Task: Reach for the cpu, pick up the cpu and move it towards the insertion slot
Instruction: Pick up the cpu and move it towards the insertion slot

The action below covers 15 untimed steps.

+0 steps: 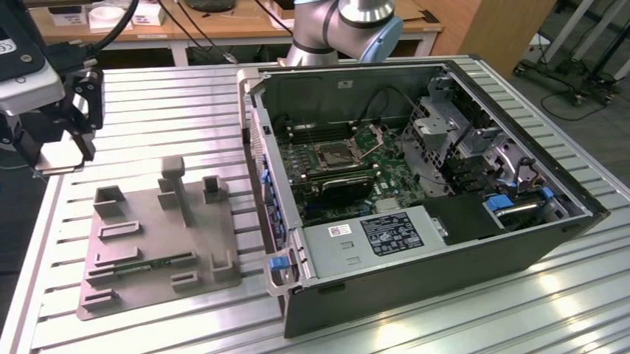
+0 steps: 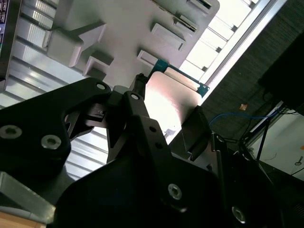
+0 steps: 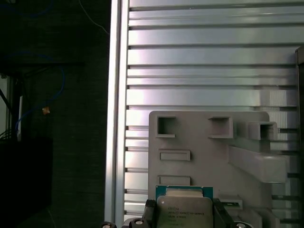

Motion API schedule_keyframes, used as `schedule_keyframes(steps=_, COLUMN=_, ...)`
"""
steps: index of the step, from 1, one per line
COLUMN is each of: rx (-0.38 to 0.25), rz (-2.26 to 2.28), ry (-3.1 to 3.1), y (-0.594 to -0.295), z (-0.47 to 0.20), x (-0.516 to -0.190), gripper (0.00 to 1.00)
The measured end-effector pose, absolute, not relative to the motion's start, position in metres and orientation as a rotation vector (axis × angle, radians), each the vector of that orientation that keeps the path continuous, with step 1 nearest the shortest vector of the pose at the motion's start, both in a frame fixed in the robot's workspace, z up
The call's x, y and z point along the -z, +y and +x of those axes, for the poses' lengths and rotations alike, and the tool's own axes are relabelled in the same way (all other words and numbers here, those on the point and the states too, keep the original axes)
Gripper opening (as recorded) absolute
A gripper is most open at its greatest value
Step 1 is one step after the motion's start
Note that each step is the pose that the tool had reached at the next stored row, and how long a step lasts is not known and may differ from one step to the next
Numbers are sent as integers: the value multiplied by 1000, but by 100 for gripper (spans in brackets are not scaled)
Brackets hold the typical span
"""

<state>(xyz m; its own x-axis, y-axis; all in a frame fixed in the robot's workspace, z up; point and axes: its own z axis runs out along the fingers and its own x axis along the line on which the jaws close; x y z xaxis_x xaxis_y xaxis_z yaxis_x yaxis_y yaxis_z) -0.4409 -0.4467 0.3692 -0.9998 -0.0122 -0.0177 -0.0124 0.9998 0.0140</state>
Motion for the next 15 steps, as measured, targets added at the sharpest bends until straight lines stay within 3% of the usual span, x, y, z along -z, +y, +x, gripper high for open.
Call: schedule_keyframes(steps=15, rx=-22, rz=-19, ry=3124, y=-447, z=-441, x=-380, gripper=55)
